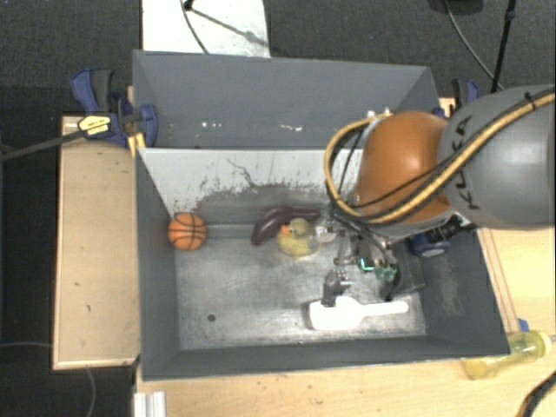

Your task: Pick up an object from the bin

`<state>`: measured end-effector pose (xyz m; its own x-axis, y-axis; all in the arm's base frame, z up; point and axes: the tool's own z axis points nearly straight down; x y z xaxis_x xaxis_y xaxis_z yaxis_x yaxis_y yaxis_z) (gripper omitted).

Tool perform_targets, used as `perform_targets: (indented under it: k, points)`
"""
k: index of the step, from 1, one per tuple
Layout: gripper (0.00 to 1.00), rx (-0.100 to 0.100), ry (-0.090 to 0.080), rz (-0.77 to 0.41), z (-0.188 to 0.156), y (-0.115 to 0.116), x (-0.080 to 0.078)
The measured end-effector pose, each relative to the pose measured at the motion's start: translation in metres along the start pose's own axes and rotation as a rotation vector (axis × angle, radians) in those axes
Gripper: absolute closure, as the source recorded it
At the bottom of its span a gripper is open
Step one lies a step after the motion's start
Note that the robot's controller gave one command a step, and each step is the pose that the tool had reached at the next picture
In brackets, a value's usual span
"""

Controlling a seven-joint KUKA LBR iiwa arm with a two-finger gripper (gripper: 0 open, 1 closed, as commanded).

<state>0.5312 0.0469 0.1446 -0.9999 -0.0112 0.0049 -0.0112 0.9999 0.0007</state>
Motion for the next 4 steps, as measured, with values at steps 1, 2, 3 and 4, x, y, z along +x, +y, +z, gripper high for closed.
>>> perform_targets:
  k: [1, 2, 3, 4]
  points:
    - [0.00, 0.000, -0.008, 0.002, -0.004, 0.000, -0.002]
    - [0.00, 0.000, -0.012, -0.040, 0.059, -0.036, 0.042]
    - [0.00, 0.001, -0.013, -0.049, 0.064, -0.040, 0.045]
    - [0.00, 0.000, -0.008, -0.045, 0.046, -0.054, 0.052]
